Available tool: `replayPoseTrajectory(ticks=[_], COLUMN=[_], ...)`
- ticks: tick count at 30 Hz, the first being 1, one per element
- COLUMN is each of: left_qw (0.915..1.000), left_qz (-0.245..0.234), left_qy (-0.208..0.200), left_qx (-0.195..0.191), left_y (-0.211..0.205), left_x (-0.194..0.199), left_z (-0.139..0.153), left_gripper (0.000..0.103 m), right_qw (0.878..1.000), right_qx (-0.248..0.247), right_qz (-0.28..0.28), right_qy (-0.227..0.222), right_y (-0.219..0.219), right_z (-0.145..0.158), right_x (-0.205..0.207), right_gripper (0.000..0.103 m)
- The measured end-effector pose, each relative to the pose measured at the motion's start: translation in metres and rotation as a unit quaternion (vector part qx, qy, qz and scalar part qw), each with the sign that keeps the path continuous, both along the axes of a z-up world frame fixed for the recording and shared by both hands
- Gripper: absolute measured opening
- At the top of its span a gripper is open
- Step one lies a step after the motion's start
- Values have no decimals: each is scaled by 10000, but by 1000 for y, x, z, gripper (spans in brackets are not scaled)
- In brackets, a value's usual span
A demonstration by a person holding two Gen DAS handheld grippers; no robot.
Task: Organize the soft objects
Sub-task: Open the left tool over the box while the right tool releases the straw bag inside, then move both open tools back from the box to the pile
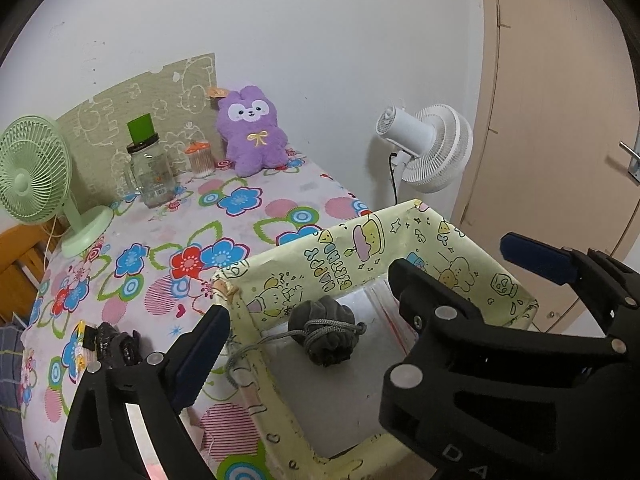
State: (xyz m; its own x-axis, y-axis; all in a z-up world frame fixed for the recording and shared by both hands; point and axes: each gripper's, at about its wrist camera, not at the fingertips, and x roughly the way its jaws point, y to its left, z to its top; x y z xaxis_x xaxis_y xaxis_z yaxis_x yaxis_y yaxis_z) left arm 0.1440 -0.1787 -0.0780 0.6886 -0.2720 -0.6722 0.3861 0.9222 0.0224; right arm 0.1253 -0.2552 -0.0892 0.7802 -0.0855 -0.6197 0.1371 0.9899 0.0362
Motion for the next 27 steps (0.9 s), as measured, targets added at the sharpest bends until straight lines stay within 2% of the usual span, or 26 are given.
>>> replayPoseTrajectory(ticks=[6,9,27], left_qw=[9998,9996,9989], left_qz=[49,124,169], left_qy=[-130,-224,-386], left_qx=[-108,-78,-207], left_y=[10,14,48], left_x=[-9,-14,-44], left_z=[11,15,32], left_gripper=[99,103,103], right_qw=[9999,9997,9982], right_qx=[-7,-61,-248], right_qz=[-43,-37,262], right_qy=[-151,-241,-474], right_y=[7,12,51], right_z=[11,16,36], right_x=[-10,-16,-46], right_gripper=[97,98,98])
